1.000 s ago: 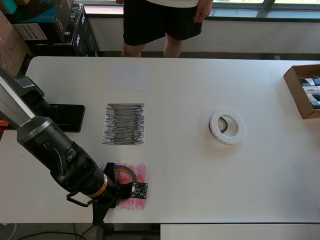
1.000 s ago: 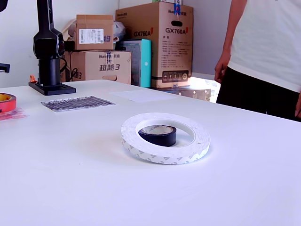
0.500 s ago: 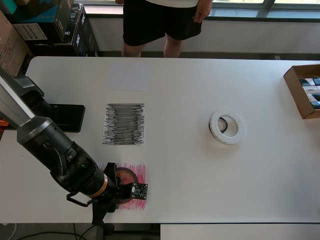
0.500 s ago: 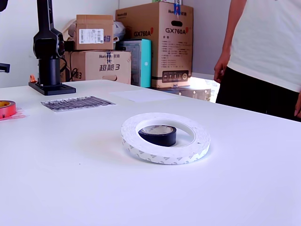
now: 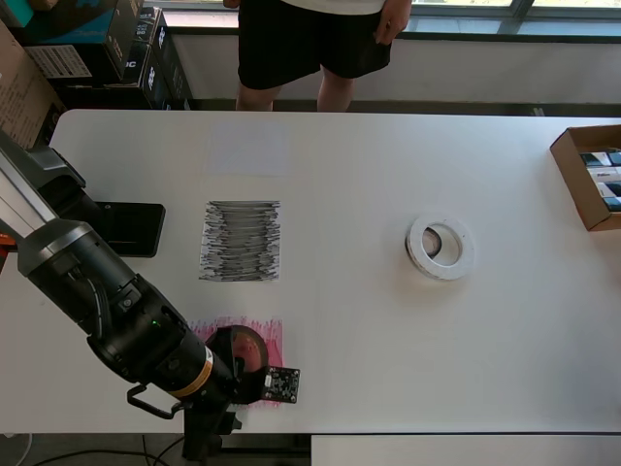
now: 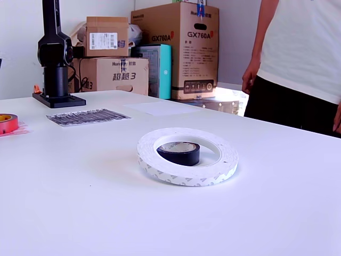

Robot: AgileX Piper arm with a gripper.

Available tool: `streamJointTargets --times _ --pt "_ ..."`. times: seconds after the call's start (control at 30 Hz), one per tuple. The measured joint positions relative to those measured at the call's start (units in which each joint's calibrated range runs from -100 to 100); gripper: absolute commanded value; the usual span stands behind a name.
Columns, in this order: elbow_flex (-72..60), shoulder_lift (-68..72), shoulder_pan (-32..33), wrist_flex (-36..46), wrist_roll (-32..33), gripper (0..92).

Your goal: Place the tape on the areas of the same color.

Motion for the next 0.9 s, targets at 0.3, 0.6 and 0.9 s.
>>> streamJointTargets --times 0.3,0.6,0.9 --pt "-17.5 2.3 6.0 4.5 6.1 50.9" --pt "-29.2 2.3 17.0 16.8 20.1 50.8" --pt "-32.4 9.3 25.8 20.1 33.5 50.8"
